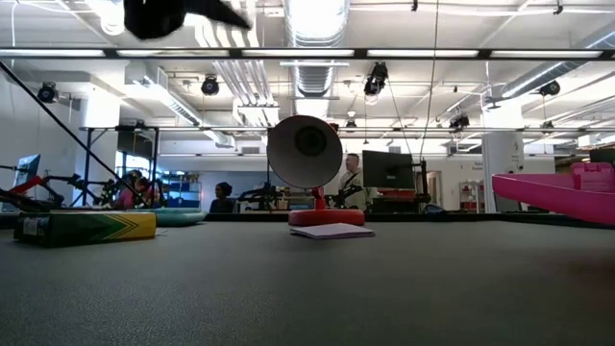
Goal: Pack school essentials
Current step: Put the violet sticky note into the pink supply box
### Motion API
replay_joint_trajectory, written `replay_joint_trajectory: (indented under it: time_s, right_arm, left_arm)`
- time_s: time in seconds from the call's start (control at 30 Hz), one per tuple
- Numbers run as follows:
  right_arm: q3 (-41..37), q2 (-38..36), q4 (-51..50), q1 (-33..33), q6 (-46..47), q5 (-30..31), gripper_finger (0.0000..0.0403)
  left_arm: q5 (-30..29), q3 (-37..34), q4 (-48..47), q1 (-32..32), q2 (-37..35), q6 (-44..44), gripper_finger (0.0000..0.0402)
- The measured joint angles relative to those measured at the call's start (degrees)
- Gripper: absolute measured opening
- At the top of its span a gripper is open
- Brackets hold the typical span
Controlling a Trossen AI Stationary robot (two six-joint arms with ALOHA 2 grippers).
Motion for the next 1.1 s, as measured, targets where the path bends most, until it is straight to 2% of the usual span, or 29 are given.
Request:
replay_joint_trajectory:
  time_s: [0.1, 0.2, 0.3, 0.37, 0.6, 0.8, 1.1]
  right_arm:
    - [0.59, 0.00, 0.09, -0.12, -1.41, 2.18, 0.0222]
    - [0.75, 0.07, 0.46, -0.46, -2.09, 4.35, 0.0222]
    - [0.75, 0.22, 0.31, -1.43, 2.13, 9.66, 0.0222]
    - [0.75, 0.24, -0.37, -3.14, 5.06, 10.94, 0.0222]
    - [0.70, -1.01, -3.19, -12.10, 5.39, 10.92, 0.0222]
    - [-0.94, -1.95, -3.41, -21.09, 0.10, 5.62, 0.0222]
    - [-4.06, -2.34, -1.42, -30.84, -10.37, -2.18, 0.0222]
  left_arm:
    - [7.46, 0.00, -4.06, 3.56, -0.04, -0.91, 0.0155]
    - [14.78, 0.04, -3.36, 7.23, 0.23, 3.29, 0.0155]
    - [20.53, 0.07, -3.44, 10.69, 0.90, 7.60, 0.0155]
    - [22.57, 0.02, -3.49, 12.37, 1.19, 9.79, 0.0155]
    - [22.70, 0.00, -3.11, 15.92, 2.11, 19.50, 0.0155]
    - [22.34, 0.00, 0.09, 18.20, 5.09, 33.99, 0.0155]
    - [27.38, -0.09, 2.77, 22.51, 11.18, 44.99, 0.0155]
